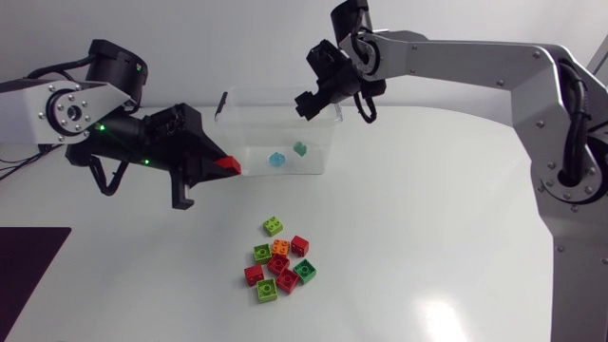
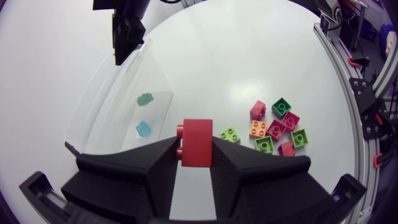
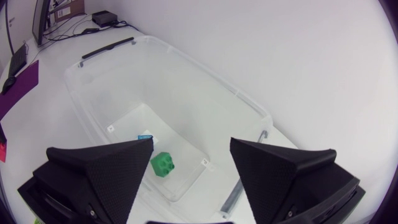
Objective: Place the duplo bricks in the container
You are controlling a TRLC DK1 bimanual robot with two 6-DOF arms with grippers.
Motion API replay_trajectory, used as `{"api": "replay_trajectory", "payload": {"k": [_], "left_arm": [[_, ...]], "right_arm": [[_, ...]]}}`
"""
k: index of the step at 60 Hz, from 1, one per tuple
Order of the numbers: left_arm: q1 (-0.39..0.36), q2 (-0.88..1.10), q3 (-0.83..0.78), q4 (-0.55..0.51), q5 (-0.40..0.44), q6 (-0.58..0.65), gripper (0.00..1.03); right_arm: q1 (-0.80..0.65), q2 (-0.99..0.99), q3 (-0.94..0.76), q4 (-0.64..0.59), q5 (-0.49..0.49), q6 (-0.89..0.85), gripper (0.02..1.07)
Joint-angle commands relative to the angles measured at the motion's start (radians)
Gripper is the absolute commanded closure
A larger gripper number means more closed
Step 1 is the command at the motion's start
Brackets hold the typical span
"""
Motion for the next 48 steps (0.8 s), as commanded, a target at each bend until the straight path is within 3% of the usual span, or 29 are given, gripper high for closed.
{"api": "replay_trajectory", "payload": {"k": [1,13,22,48], "left_arm": [[0.001,0.023,0.050,0.041,0.019,-0.054,0.82],[-0.016,0.129,0.191,0.143,0.018,-0.173,0.82],[-0.017,0.269,0.366,0.158,0.018,-0.256,0.81],[-0.043,0.554,0.661,0.212,-0.062,-0.338,0.80]], "right_arm": [[-0.015,-0.027,0.009,-0.008,0.002,0.016,0.06],[-0.032,-0.202,-0.161,0.018,0.002,0.024,0.06],[-0.034,-0.355,-0.351,0.050,0.002,0.019,0.06],[0.048,-0.658,-0.822,0.050,-0.003,-0.004,0.07]]}}
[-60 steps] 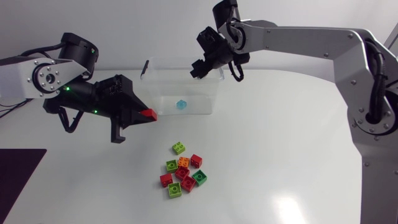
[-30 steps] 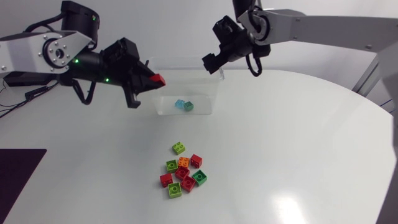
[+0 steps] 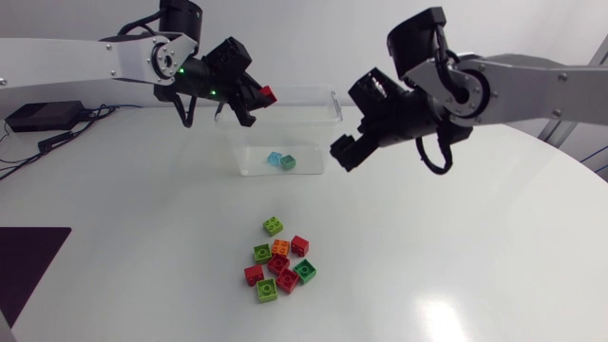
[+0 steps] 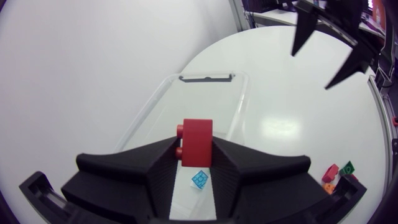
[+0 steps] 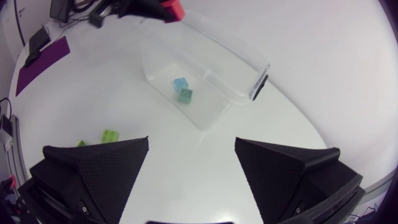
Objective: Place the duplo bricks in the container
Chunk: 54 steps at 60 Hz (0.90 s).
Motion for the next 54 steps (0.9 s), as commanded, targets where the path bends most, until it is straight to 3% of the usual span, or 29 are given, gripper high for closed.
{"api": "replay_trajectory", "payload": {"k": [1,16,20,26,32,54], "left_arm": [[-0.003,0.066,0.084,0.013,-0.013,-0.031,0.80],[-0.003,0.183,0.181,0.018,-0.062,-0.044,0.74],[-0.003,0.195,0.189,0.016,-0.068,-0.047,0.59],[0.002,0.200,0.185,0.003,-0.071,-0.042,0.26],[0.010,0.187,0.170,-0.011,-0.071,-0.037,0.06],[0.005,-0.093,-0.088,-0.011,-0.067,0.007,0.04]], "right_arm": [[0.021,-0.065,-0.081,-0.002,-0.003,-0.007,0.07],[0.095,-0.133,-0.250,-0.004,-0.006,0.000,0.07],[0.110,-0.133,-0.277,0.000,-0.006,0.003,0.07],[0.142,-0.127,-0.308,0.010,-0.007,0.009,0.07],[0.177,-0.102,-0.320,0.023,-0.007,0.022,0.07],[0.226,0.019,-0.300,0.050,-0.018,0.026,0.07]]}}
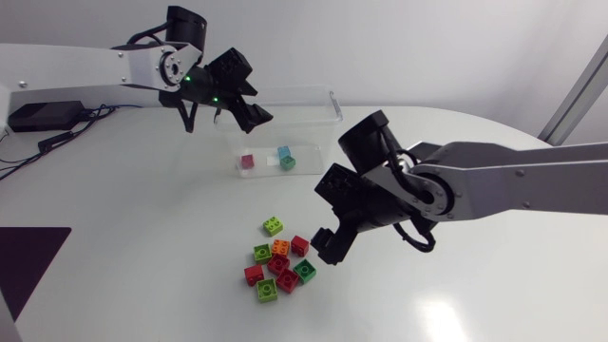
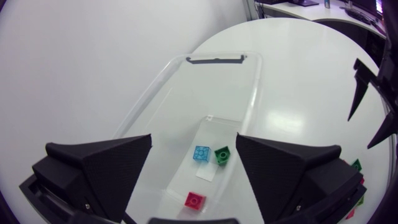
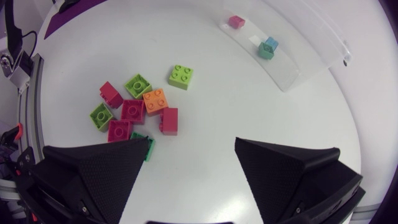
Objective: Place the duplo bricks in the container
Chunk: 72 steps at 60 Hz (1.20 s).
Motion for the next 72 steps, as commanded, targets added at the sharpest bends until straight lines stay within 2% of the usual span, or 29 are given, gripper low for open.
{"api": "replay_trajectory", "payload": {"k": [1,7,22,38,53,66,72], "left_arm": [[-0.003,-0.130,-0.092,-0.007,0.003,0.032,0.04],[-0.007,-0.220,-0.180,-0.057,0.014,0.069,0.04],[-0.029,-0.395,-0.419,-0.099,0.029,0.130,0.05],[-0.050,-0.427,-0.594,-0.113,0.034,0.196,0.06],[-0.087,-0.429,-0.687,-0.113,0.034,0.219,0.07],[-0.112,-0.449,-0.740,-0.130,0.035,0.234,0.08],[-0.118,-0.455,-0.753,-0.141,0.035,0.245,0.10]], "right_arm": [[0.008,0.044,-0.004,0.015,-0.014,0.009,0.07],[0.011,0.066,0.006,0.021,-0.015,0.009,0.07],[0.040,0.128,0.032,0.042,-0.021,0.012,0.10],[0.045,0.185,0.073,0.058,-0.027,0.012,0.10],[0.053,0.251,0.099,0.078,-0.038,0.011,0.11],[0.059,0.289,0.114,0.087,-0.041,0.008,0.19],[0.059,0.299,0.121,0.090,-0.040,0.006,0.34]]}}
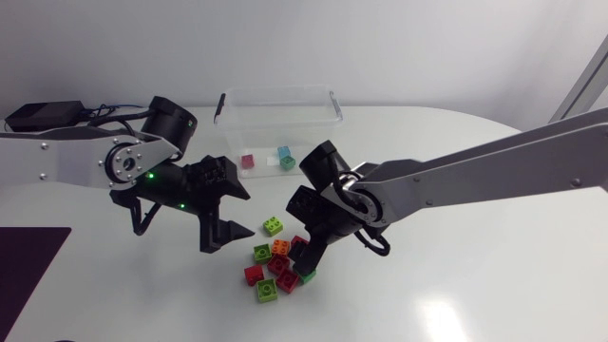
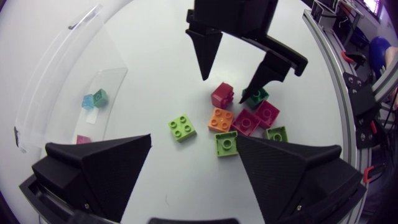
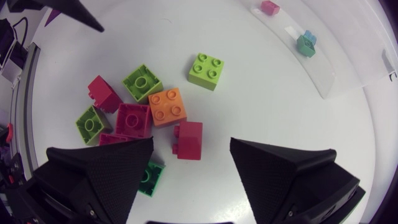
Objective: Place the duplo bricks in the container
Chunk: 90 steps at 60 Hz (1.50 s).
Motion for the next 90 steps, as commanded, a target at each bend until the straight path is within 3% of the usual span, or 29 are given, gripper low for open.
{"api": "replay_trajectory", "payload": {"k": [1,3,5,16,31,35,44,53,72,76,81,90], "left_arm": [[-0.010,-0.018,-0.025,-0.017,0.008,0.038,0.11],[-0.013,-0.018,-0.028,-0.029,0.010,0.044,0.13],[-0.014,-0.020,-0.029,-0.032,0.010,0.044,0.13],[-0.034,-0.023,-0.046,-0.053,0.008,0.051,0.18],[-0.039,-0.040,-0.068,-0.075,0.008,0.064,0.21],[-0.039,-0.040,-0.071,-0.086,0.008,0.067,0.28],[-0.048,-0.040,-0.083,-0.099,0.007,0.068,0.29],[-0.057,-0.040,-0.091,-0.109,0.005,0.068,0.38],[-0.094,-0.028,-0.131,-0.109,-0.021,0.070,0.39],[-0.102,-0.026,-0.137,-0.109,-0.027,0.068,0.45],[-0.111,-0.025,-0.148,-0.106,-0.044,0.064,0.46],[-0.128,-0.014,-0.171,-0.098,-0.079,0.042,0.62]], "right_arm": [[0.008,0.027,0.018,0.010,-0.002,0.006,0.37],[0.007,0.032,0.020,0.007,-0.002,0.007,0.49],[0.007,0.034,0.020,0.006,-0.002,0.007,0.53],[0.008,0.047,0.012,0.004,0.001,0.004,0.69],[0.019,0.058,0.010,0.002,0.015,0.004,0.71],[0.019,0.054,0.009,0.001,0.021,0.006,0.74],[0.017,0.018,-0.003,-0.008,0.023,0.009,0.75],[0.008,-0.040,-0.034,-0.010,0.023,0.013,0.78],[-0.053,-0.232,-0.026,-0.079,0.038,0.012,0.77],[-0.069,-0.259,-0.005,-0.100,0.041,0.010,0.77],[-0.085,-0.279,0.024,-0.122,0.049,0.004,0.77],[-0.116,-0.292,0.090,-0.136,0.069,-0.004,0.77]]}}
